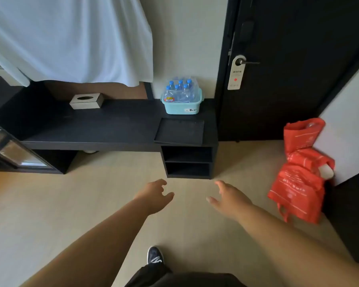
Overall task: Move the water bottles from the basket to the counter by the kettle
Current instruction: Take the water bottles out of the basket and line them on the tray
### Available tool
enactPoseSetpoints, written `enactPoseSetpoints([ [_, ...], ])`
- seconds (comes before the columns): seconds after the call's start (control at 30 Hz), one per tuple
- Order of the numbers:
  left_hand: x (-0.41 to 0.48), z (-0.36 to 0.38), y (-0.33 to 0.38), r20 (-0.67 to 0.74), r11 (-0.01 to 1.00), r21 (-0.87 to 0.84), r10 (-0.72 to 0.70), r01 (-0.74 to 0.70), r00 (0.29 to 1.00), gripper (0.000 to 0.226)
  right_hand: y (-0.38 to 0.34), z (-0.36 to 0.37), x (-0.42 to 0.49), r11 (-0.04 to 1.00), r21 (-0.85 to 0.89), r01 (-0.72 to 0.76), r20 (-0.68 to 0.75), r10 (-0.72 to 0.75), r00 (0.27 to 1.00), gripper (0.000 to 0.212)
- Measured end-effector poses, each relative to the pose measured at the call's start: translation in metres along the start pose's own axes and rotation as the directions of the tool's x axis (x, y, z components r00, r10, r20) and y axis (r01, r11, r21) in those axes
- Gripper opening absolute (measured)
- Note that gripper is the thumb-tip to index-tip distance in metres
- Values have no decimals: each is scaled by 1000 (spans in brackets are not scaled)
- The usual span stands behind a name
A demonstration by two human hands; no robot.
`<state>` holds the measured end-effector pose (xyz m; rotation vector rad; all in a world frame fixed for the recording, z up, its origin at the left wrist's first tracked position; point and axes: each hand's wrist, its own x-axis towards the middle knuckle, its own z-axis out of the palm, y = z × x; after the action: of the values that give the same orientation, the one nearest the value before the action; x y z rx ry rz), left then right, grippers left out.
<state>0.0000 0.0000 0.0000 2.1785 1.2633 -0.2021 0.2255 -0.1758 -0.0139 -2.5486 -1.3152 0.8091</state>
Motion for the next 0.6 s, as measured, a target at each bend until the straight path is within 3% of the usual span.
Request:
enactPoseSetpoints([
  [0.2, 25, -5, -11, 15, 999, 17, -31, 30, 999, 65, -11, 3, 25, 999, -35, -5, 63, 7, 998, 76],
  [0.6, 138, -53, -39, 61, 999, 44, 28, -30, 998, 66, -50, -21, 122, 997, -49, -57, 40, 59, 997, 77],
])
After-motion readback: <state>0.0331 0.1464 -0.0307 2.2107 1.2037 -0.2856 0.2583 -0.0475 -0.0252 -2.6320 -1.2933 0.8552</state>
